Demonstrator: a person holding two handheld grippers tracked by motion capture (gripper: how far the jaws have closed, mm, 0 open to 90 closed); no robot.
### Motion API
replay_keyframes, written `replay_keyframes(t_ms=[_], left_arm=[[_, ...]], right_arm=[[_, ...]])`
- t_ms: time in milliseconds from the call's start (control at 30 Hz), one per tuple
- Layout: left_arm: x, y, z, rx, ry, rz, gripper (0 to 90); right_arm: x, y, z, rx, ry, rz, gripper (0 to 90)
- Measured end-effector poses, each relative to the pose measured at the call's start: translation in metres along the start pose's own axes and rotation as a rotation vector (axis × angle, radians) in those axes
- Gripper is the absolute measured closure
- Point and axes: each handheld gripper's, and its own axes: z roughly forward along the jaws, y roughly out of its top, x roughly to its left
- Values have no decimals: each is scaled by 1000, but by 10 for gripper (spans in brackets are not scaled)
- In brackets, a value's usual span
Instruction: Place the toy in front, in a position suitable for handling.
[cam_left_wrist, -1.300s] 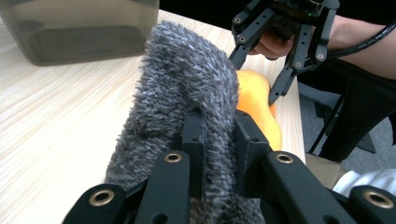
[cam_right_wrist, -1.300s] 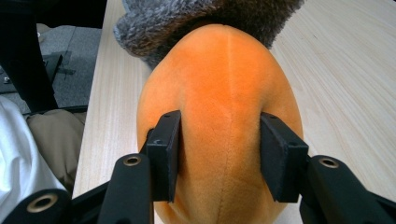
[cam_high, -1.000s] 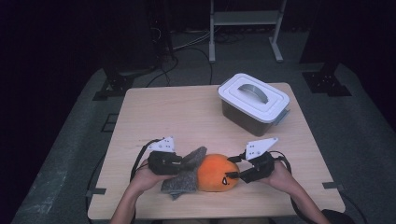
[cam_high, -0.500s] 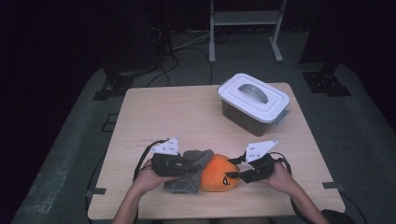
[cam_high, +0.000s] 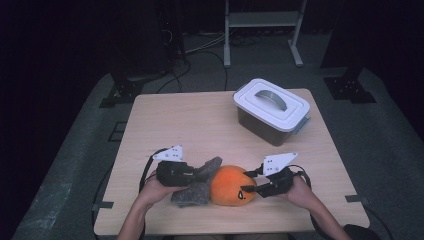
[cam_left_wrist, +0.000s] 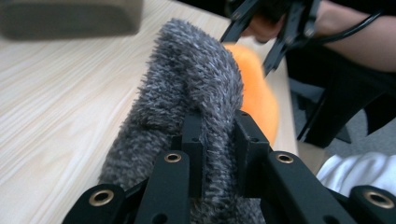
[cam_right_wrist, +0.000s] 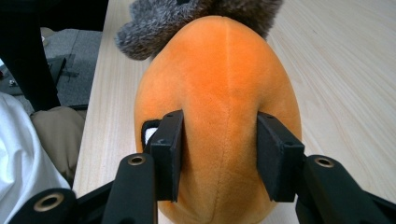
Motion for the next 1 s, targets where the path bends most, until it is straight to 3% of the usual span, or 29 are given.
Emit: replay_keyframes(t_ms=[67, 167, 267, 300, 333, 433, 467, 567, 600, 667, 700, 733, 800, 833, 867, 1000], left_arm=[[-4, 2, 6, -1, -22, 7, 771], [-4, 1, 8, 34, -5, 14, 773], [-3, -2, 7, 74, 3, 7, 773], [-3, -2, 7, 74, 3, 7, 773], [-2, -4, 6, 78, -3, 3, 773], [-1, -5, 5, 82, -9, 0, 773], [-2, -3, 6, 78, -14, -7, 773], [-2, -1, 5, 63, -11, -12, 774], [-3, 5, 0, 26, -4, -11, 775], [-7, 12, -4, -21, -4, -1, 775], [-7, 12, -4, -21, -4, -1, 775], [-11, 16, -6, -43, -1, 14, 775], [-14, 18, -2, -23, 3, 28, 774], [-14, 18, -2, -23, 3, 28, 775], [-12, 14, 3, 19, 20, 19, 774], [-6, 6, 4, 28, 8, -15, 775]], right_arm=[[4, 1, 0, 1, -6, -24, 543], [3, 1, 0, 3, -5, -24, 525], [-2, 5, -3, -6, 2, 48, 380], [-2, 5, -3, -6, 2, 48, 380], [-5, 6, -2, -7, -3, 90, 327], [-8, 3, 3, 1, 6, 130, 312], [-8, 3, 4, 2, 8, 136, 355], [-5, 4, 4, 12, -19, 88, 503], [-3, 5, 3, 12, -37, 57, 527], [-1, 9, 0, -8, -37, 28, 544], [-1, 9, 0, -8, -37, 28, 544], [2, 12, 0, -39, -23, -10, 544], [6, 15, 3, -38, -24, -45, 542], [6, 15, 3, -38, -24, -45, 542], [6, 15, 5, -30, -23, -45, 537], [2, 12, 5, -13, -23, -24, 510]])
